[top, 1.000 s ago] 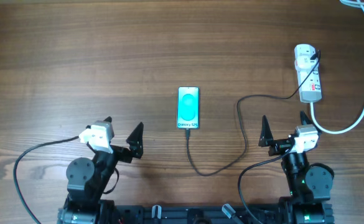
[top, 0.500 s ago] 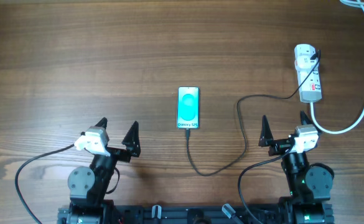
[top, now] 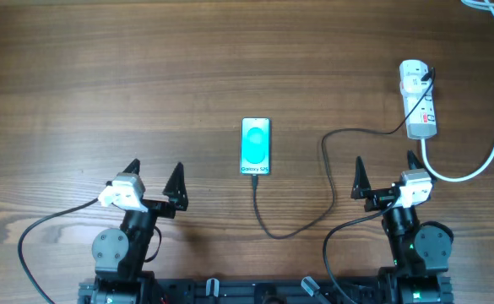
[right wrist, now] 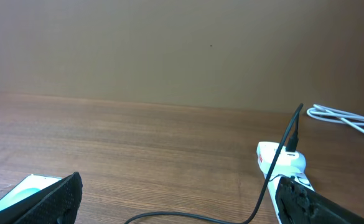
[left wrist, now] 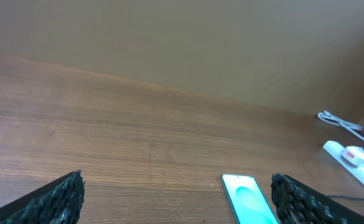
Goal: Plug charger to phone and switch on socket
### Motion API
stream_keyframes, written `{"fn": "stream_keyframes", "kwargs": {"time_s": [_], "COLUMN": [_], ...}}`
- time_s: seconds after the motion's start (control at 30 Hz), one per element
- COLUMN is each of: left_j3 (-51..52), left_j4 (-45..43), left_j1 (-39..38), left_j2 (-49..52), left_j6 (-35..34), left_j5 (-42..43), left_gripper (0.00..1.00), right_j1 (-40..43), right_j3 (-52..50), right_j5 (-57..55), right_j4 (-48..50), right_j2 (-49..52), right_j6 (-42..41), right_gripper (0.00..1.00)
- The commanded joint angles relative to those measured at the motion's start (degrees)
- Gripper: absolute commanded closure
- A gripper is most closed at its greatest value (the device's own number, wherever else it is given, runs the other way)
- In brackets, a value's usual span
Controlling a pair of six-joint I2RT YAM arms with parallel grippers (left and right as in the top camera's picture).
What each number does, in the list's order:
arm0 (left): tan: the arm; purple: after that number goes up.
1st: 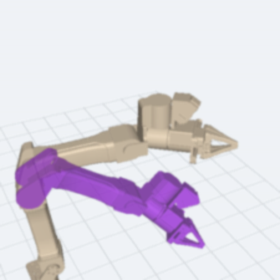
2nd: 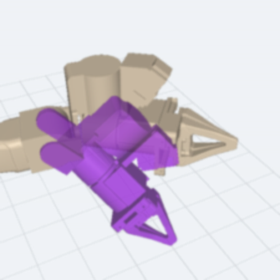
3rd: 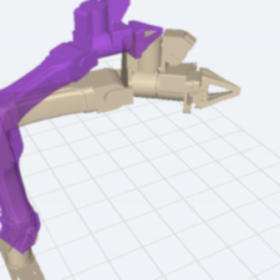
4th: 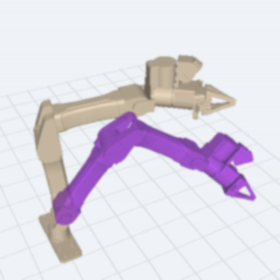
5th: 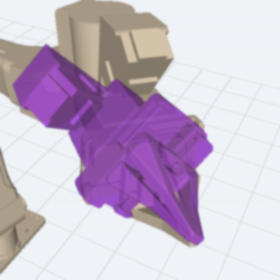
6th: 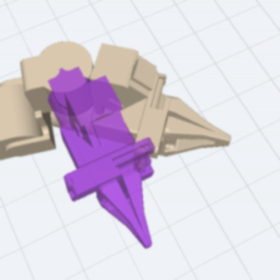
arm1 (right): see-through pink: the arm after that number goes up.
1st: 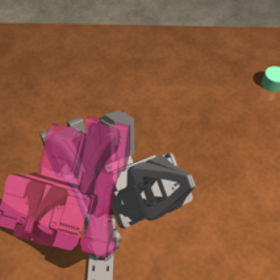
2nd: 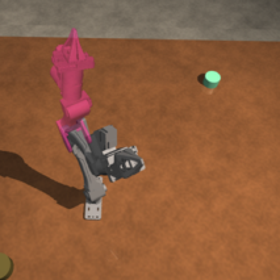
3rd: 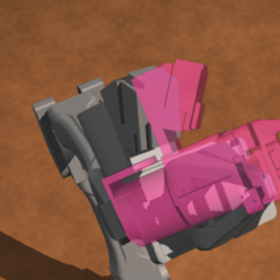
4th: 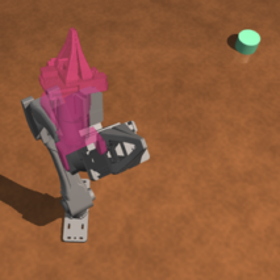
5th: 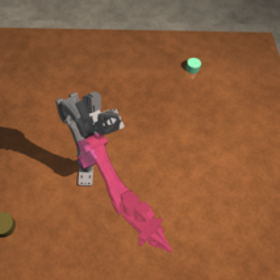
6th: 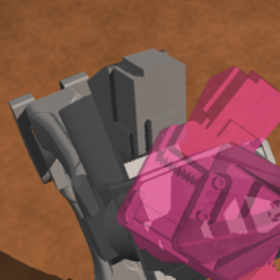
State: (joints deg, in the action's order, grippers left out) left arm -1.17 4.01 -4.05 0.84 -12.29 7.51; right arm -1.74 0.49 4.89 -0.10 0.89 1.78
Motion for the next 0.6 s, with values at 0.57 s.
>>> {"fn": "stream_keyframes", "kwargs": {"time_s": [0.57], "left_j3": [0.81], "left_j4": [0.35], "left_j1": [0.31], "left_j2": [-0.7], "left_j6": [15.1], "left_j5": [-3.98], "left_gripper": [0.0], "right_j1": [-0.28], "right_j3": [-0.17], "right_j5": [-0.55], "right_j4": [0.17], "right_j2": [-0.46], "right_j6": [-0.31], "right_gripper": [0.0]}}
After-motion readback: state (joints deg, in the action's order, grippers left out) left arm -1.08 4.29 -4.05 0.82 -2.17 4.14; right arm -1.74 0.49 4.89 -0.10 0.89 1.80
